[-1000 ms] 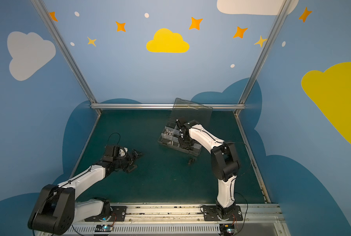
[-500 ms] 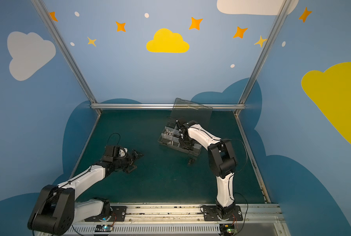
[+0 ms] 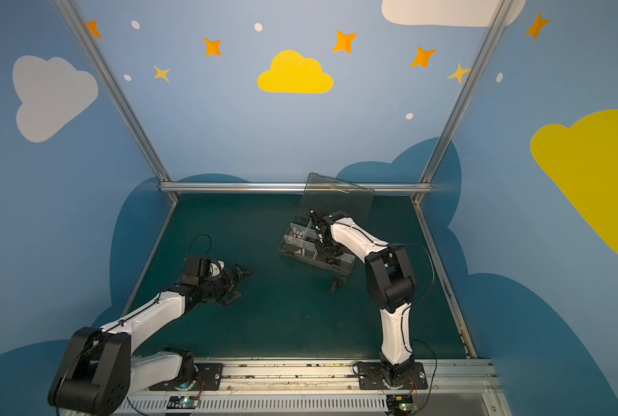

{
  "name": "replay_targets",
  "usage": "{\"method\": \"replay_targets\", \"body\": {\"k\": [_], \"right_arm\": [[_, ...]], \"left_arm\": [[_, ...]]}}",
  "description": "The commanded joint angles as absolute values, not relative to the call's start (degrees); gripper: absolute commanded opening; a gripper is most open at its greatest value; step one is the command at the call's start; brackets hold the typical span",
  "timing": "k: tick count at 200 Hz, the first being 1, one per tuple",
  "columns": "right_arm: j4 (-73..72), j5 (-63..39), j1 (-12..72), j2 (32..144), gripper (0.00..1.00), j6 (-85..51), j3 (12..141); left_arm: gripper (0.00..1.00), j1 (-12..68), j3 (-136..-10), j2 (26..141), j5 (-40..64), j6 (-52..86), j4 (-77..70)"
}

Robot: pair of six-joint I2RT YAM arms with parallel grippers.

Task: Sort the screws and nuts into containers
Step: Place the screw into the container.

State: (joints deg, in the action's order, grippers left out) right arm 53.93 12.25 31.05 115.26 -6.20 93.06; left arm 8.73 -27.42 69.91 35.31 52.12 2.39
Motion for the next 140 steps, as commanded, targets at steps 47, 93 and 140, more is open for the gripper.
{"method": "replay_targets", "body": {"k": [47, 93, 140], "right_arm": [[56.8, 12.8, 30.7, 109.3, 0.45, -7.9, 95.3], [57.0, 5.9, 30.8, 101.2, 0.54, -11.5, 90.7], [54.7, -1.9, 30.8, 95.0, 0.59, -19.8, 80.6]], "left_arm": [[1.00, 8.6, -29.0, 68.6, 35.6, 52.2, 1.7], [1.00, 8.6, -29.1, 69.8, 36.1, 52.2, 0.7], [1.00, 8.7, -29.1, 70.7, 36.7, 52.4, -0.2]]}}
